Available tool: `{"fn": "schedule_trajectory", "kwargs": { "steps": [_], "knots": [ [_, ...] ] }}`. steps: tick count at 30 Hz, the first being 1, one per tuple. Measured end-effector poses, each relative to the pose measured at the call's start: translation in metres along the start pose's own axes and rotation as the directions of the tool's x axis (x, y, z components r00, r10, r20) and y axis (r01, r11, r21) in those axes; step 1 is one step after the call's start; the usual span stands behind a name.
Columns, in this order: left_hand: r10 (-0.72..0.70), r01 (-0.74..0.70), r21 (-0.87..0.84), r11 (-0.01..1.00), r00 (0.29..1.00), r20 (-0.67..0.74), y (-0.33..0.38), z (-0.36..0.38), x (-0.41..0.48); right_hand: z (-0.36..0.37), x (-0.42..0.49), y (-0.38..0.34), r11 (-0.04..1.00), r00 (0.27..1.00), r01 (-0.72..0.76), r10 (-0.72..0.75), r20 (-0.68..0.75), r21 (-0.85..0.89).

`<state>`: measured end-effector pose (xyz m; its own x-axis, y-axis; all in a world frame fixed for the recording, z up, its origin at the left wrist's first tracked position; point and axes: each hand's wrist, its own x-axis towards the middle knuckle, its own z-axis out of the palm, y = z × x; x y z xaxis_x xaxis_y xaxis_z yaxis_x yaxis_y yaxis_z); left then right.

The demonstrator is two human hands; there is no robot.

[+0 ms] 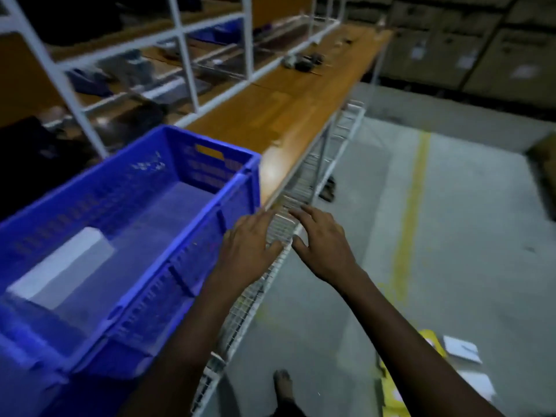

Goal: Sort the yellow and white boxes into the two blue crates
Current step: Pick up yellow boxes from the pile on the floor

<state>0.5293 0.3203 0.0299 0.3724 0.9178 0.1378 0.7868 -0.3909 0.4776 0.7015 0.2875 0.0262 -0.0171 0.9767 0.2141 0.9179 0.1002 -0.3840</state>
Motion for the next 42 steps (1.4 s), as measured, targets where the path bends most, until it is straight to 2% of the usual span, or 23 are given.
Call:
{"fn": "schedule_trajectory", "kwargs": {
  "steps": [3,7,12,18,22,25,27,32,35,42],
  "knots": [
    [0.075,-0.072,-0.031,0.997,0.992,0.098,0.035,0.041,-0.018,-0.008,-0.063,0.038,0.987,0.987,-0.147,0.15,0.059,-0.062],
    [0.185,-0.173,-0.068,0.983,0.945,0.268,0.091,0.098,-0.037,-0.028,-0.148,0.089,0.931,0.934,-0.347,0.354,0.044,-0.114],
    [0.332,-0.309,-0.124,0.943,0.849,0.412,0.175,0.145,-0.061,-0.054,-0.249,0.145,0.806,0.808,-0.587,0.589,-0.005,-0.075],
    [0.401,-0.405,-0.116,0.907,0.747,0.53,0.255,0.198,-0.099,-0.075,-0.357,0.208,0.656,0.656,-0.752,0.754,-0.022,0.068],
    [0.388,-0.39,-0.133,0.911,0.706,0.593,0.304,0.237,-0.131,-0.085,-0.422,0.248,0.584,0.593,-0.802,0.804,0.045,0.125],
    [0.351,-0.304,-0.189,0.934,0.682,0.642,0.338,0.271,-0.157,-0.091,-0.464,0.285,0.549,0.564,-0.825,0.817,0.12,0.136],
    [0.298,-0.259,-0.164,0.952,0.661,0.689,0.356,0.294,-0.174,-0.093,-0.489,0.311,0.537,0.55,-0.835,0.816,0.179,0.121],
    [0.191,-0.263,-0.041,0.964,0.577,0.794,0.393,0.357,-0.178,-0.079,-0.519,0.386,0.557,0.561,-0.824,0.78,0.278,0.1],
    [0.149,-0.242,-0.004,0.97,0.585,0.797,0.404,0.394,-0.158,-0.072,-0.51,0.425,0.554,0.546,-0.829,0.767,0.338,0.082],
    [0.137,-0.268,0.044,0.962,0.619,0.773,0.393,0.509,-0.088,-0.02,-0.477,0.525,0.513,0.504,-0.856,0.794,0.341,0.071]
  ]
}}
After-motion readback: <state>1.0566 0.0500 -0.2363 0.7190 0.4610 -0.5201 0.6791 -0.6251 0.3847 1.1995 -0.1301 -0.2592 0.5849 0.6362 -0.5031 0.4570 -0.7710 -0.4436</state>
